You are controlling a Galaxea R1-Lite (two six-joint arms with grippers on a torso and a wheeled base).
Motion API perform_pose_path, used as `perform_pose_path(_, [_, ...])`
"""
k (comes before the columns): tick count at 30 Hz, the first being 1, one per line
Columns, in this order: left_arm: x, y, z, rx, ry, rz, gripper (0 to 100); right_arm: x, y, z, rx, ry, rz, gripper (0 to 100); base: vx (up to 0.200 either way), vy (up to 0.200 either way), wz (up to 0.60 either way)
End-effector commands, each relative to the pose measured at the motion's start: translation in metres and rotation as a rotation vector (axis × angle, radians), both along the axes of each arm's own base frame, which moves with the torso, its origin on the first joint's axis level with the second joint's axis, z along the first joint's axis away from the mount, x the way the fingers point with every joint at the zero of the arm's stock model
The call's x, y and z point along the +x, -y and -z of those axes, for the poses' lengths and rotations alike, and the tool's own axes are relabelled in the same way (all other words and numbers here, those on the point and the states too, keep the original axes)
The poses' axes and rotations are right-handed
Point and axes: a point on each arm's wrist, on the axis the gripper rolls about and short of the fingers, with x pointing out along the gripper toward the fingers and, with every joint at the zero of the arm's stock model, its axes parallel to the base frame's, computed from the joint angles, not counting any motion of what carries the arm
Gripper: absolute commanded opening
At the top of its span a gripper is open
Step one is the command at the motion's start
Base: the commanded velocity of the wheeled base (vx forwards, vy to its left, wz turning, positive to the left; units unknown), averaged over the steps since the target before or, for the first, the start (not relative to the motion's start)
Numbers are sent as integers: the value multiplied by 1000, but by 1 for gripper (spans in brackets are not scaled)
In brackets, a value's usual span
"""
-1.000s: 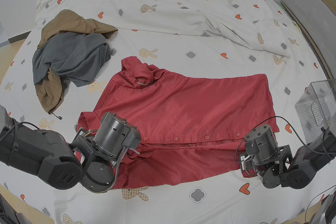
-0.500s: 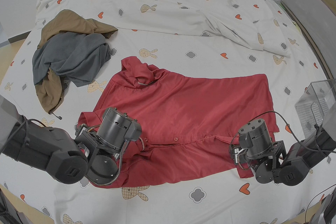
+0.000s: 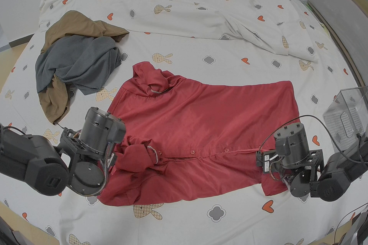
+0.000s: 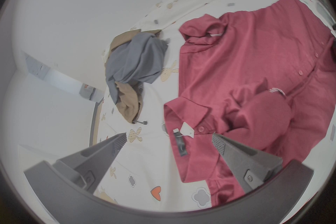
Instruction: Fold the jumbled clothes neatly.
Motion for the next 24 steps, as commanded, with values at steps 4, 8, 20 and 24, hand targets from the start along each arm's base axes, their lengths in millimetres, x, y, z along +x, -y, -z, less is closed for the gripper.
perform_pose_path(4, [5,-26,-19,-60,91,-89,100,-11,7,-24,75,50,-35,100,0,0,0])
perform_pose_path(8, [3,-32,-38,-108,162,-101,100,-18,9,-14,69,0,-80,100,0,0,0])
perform_pose_path(20, [-24,-46,-79,-200,295,-85,100,-69,9,24,-67,-181,-269,100,0,0,0])
perform_pose_path(24, [-29,-49,-84,-211,313,-85,100,-71,12,31,-100,-208,-272,100,0,0,0])
